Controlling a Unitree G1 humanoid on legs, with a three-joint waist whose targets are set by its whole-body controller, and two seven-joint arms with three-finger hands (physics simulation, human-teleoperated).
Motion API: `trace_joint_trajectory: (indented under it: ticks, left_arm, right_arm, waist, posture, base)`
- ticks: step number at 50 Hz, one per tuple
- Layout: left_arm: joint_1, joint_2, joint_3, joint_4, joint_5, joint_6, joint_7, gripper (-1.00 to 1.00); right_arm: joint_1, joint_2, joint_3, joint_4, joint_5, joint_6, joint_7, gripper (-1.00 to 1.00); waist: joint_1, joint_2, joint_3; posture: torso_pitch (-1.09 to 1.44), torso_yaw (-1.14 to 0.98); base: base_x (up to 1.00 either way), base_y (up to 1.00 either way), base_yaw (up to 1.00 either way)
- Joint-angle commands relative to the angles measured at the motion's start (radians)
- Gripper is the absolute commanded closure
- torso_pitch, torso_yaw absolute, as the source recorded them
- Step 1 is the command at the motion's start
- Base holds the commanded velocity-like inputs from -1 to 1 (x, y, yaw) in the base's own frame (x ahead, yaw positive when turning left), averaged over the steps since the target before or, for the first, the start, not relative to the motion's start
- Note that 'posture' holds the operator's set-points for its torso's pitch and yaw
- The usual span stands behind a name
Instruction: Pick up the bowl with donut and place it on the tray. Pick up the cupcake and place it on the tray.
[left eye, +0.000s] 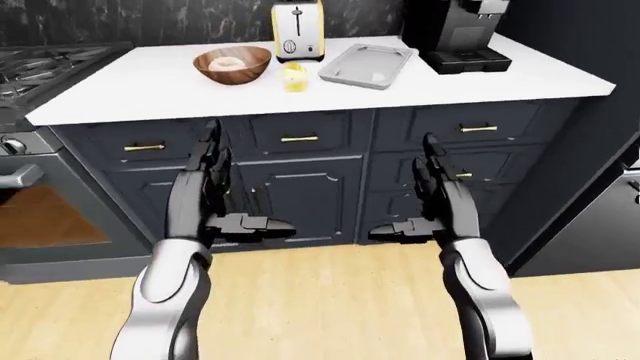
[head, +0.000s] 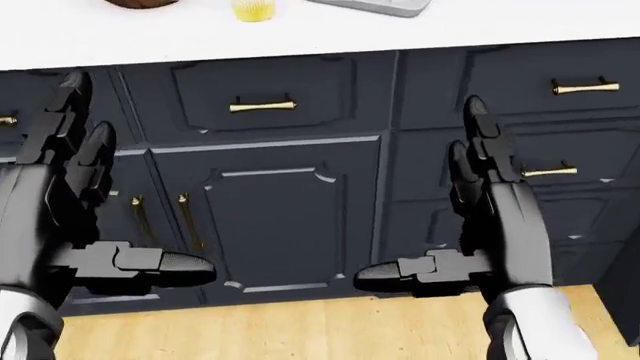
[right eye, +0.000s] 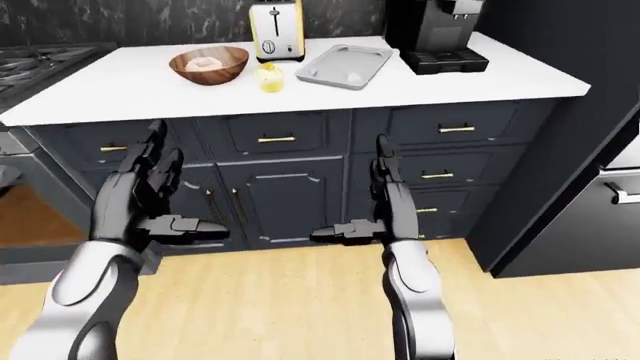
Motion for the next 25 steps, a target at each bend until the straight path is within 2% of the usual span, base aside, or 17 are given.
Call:
trace_joint_trajectory:
  ticks: [1, 2, 3, 4, 5, 6, 7, 9, 12, 13, 16, 20, 21, 22, 24, 25]
  left_arm:
    - [-0.016, 0.007, 0.005, -0.033, 0.006, -0.024, 0.005, -1.00]
    - [-0.015, 0.007, 0.003, -0.036, 0.007, -0.022, 0.005, -1.00]
    - [-0.015, 0.006, 0.001, -0.038, 0.008, -0.020, 0.005, -1.00]
    - [-0.014, 0.006, 0.001, -0.039, 0.009, -0.020, 0.004, -1.00]
    - [-0.014, 0.006, 0.000, -0.043, 0.010, -0.016, 0.004, -1.00]
    - [-0.015, 0.006, 0.000, -0.043, 0.011, -0.015, 0.004, -1.00]
    - [-0.015, 0.005, 0.001, -0.045, 0.011, -0.013, 0.004, -1.00]
    - [-0.014, 0.005, 0.003, -0.045, 0.012, -0.013, 0.002, -1.00]
    - [-0.012, 0.005, 0.006, -0.048, 0.013, -0.013, 0.002, -1.00]
    - [-0.010, 0.005, 0.005, -0.046, 0.014, -0.016, 0.001, -1.00]
    - [-0.005, 0.003, 0.002, -0.040, 0.019, -0.025, 0.000, -1.00]
    - [-0.003, 0.003, 0.001, -0.038, 0.025, -0.030, -0.004, -1.00]
    - [-0.004, 0.004, 0.001, -0.043, 0.026, -0.024, -0.005, -1.00]
    - [-0.006, 0.005, 0.001, -0.049, 0.027, -0.016, -0.005, -1.00]
    - [-0.009, 0.006, 0.001, -0.056, 0.028, -0.008, -0.007, -1.00]
    - [-0.009, 0.007, -0.001, -0.057, 0.031, -0.007, -0.007, -1.00]
  right_arm:
    - [-0.018, 0.003, 0.010, -0.026, 0.005, -0.040, 0.007, -1.00]
    - [-0.017, 0.003, 0.010, -0.025, 0.005, -0.041, 0.007, -1.00]
    - [-0.015, 0.003, 0.011, -0.026, 0.004, -0.041, 0.007, -1.00]
    - [-0.014, 0.004, 0.011, -0.025, 0.005, -0.042, 0.007, -1.00]
    - [-0.014, 0.004, 0.011, -0.027, 0.005, -0.040, 0.006, -1.00]
    - [-0.015, 0.004, 0.012, -0.027, 0.005, -0.039, 0.006, -1.00]
    - [-0.018, 0.005, 0.011, -0.024, 0.006, -0.040, 0.006, -1.00]
    - [-0.019, 0.006, 0.012, -0.027, 0.009, -0.039, 0.007, -1.00]
    - [-0.018, 0.008, 0.009, -0.031, 0.028, -0.049, 0.012, -1.00]
    - [-0.019, 0.007, 0.007, -0.024, 0.023, -0.053, 0.003, -1.00]
    - [-0.010, 0.008, 0.005, -0.036, 0.048, -0.065, 0.013, -1.00]
    - [-0.009, 0.007, 0.006, -0.025, 0.060, -0.075, 0.012, -1.00]
    - [-0.009, 0.007, 0.007, -0.025, 0.060, -0.075, 0.011, -1.00]
    - [-0.009, 0.006, 0.007, -0.027, 0.061, -0.075, 0.011, -1.00]
    - [-0.008, 0.007, 0.008, -0.030, 0.062, -0.074, 0.010, -1.00]
    - [-0.007, 0.008, 0.009, -0.032, 0.063, -0.075, 0.010, -1.00]
  waist:
    - [0.004, 0.002, -0.006]
    - [0.003, 0.029, -0.009]
    - [0.005, 0.079, -0.024]
    - [0.018, 0.139, -0.039]
    - [0.015, 0.067, -0.014]
    - [0.021, 0.077, -0.011]
    - [0.026, 0.069, -0.015]
    - [0.025, 0.046, -0.020]
    - [0.025, 0.011, -0.003]
    - [0.023, 0.024, -0.008]
    - [0.020, 0.040, -0.020]
    - [0.028, 0.047, -0.022]
    - [0.032, 0.055, -0.037]
    - [0.037, 0.052, -0.036]
    - [0.037, 0.040, 0.001]
    - [0.036, 0.036, 0.009]
  posture:
    - [0.00, 0.00]
    - [0.00, 0.00]
    - [0.00, 0.00]
    - [0.00, 0.00]
    - [0.00, 0.00]
    - [0.00, 0.00]
    - [0.00, 0.00]
    - [0.00, 0.00]
    - [0.00, 0.00]
    - [0.00, 0.00]
    - [0.00, 0.00]
    - [0.00, 0.00]
    - [0.00, 0.00]
    - [0.00, 0.00]
    - [0.00, 0.00]
    - [0.00, 0.00]
  base:
    - [0.00, 0.62, 0.00]
    - [0.00, 0.63, 0.00]
    - [0.00, 0.63, 0.00]
    - [0.00, 0.63, 0.00]
    - [0.00, 0.63, 0.00]
    - [0.00, 0.63, 0.00]
    - [0.00, 0.62, 0.00]
    - [0.00, 0.63, 0.00]
    - [0.00, 0.33, 0.00]
    - [0.00, 0.00, 0.00]
    - [0.00, 0.00, 0.00]
    - [0.00, 0.00, 0.00]
    - [0.07, 0.00, 0.00]
    - [0.27, 0.00, 0.00]
    - [0.42, -0.01, 0.00]
    - [0.48, -0.04, 0.00]
